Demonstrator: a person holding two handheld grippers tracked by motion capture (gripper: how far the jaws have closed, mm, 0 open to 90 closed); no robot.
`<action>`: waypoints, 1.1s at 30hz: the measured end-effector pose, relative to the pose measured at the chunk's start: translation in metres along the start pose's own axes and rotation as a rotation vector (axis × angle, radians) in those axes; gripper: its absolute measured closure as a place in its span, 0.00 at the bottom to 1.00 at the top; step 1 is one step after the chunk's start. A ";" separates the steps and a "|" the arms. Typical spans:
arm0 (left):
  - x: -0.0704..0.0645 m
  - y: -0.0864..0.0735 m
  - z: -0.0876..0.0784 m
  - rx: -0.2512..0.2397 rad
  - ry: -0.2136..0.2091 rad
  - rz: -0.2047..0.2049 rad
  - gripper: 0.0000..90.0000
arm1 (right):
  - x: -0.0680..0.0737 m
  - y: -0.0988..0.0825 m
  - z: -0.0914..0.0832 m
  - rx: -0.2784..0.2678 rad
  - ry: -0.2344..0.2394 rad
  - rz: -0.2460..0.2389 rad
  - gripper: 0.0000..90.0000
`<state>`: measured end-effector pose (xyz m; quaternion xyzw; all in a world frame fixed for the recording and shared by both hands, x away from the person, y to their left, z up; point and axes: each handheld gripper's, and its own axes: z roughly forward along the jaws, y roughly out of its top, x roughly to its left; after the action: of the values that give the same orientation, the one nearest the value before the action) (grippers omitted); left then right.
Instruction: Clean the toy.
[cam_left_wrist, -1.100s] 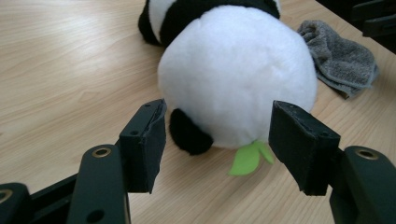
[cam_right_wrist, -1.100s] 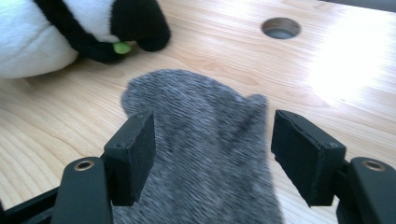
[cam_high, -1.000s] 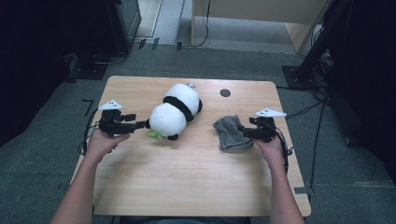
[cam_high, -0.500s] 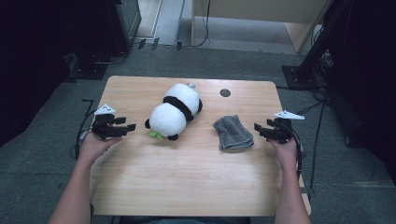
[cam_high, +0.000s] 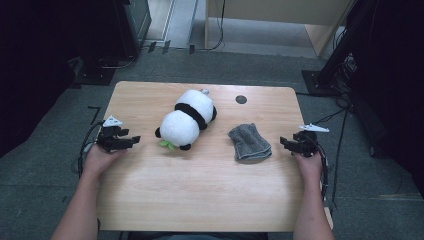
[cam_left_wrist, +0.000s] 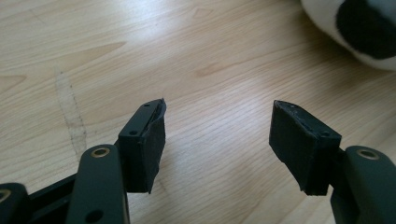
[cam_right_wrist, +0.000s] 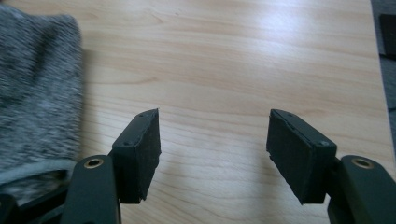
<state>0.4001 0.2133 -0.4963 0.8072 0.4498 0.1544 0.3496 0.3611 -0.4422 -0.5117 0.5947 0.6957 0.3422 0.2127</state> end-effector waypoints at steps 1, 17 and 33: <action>0.001 -0.001 0.001 0.001 0.004 0.001 0.40 | -0.001 -0.001 0.001 0.007 -0.010 -0.001 0.39; 0.007 -0.015 0.011 -0.029 0.049 0.047 0.36 | 0.004 -0.010 0.008 -0.027 -0.054 -0.058 0.35; 0.005 -0.015 0.011 -0.031 0.060 0.036 0.35 | 0.005 -0.009 0.009 -0.013 -0.083 -0.034 0.22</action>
<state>0.4000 0.2183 -0.5152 0.8046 0.4433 0.1918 0.3454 0.3605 -0.4356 -0.5240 0.5950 0.6940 0.3183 0.2510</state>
